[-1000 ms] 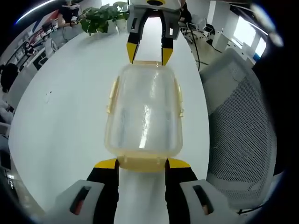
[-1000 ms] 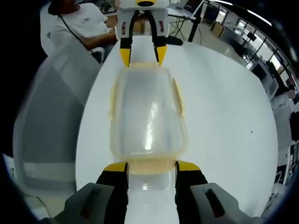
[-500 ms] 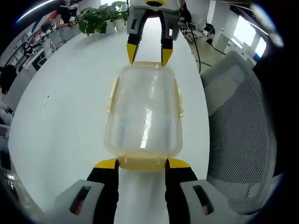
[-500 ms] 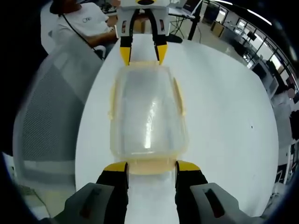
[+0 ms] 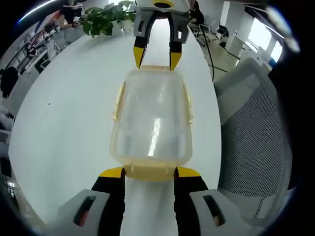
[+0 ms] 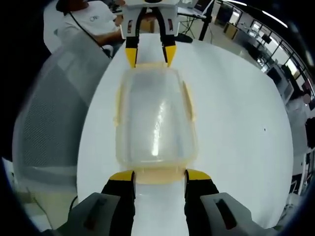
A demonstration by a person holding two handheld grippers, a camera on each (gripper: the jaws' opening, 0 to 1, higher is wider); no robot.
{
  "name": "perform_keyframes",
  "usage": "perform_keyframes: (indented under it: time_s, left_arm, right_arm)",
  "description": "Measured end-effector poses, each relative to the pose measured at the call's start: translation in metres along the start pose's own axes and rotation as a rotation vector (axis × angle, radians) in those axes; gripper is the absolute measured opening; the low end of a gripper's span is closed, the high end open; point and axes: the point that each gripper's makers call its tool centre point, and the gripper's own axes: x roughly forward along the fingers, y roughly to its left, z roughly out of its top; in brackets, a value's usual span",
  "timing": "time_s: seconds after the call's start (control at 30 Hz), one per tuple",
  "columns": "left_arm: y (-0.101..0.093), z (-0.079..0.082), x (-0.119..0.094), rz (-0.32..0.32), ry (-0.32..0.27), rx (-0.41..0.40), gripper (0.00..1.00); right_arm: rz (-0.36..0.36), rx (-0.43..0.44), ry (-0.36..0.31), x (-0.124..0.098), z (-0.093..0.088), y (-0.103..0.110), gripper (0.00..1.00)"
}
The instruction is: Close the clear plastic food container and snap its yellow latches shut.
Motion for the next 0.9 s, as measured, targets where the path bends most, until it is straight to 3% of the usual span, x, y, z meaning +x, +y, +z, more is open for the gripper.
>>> perform_keyframes:
  time_s: [0.9]
  left_arm:
    - [-0.003,0.03,0.017,0.012,0.011,-0.001,0.37]
  right_arm:
    - [-0.005,-0.015,-0.006,-0.011,-0.032,-0.002,0.37]
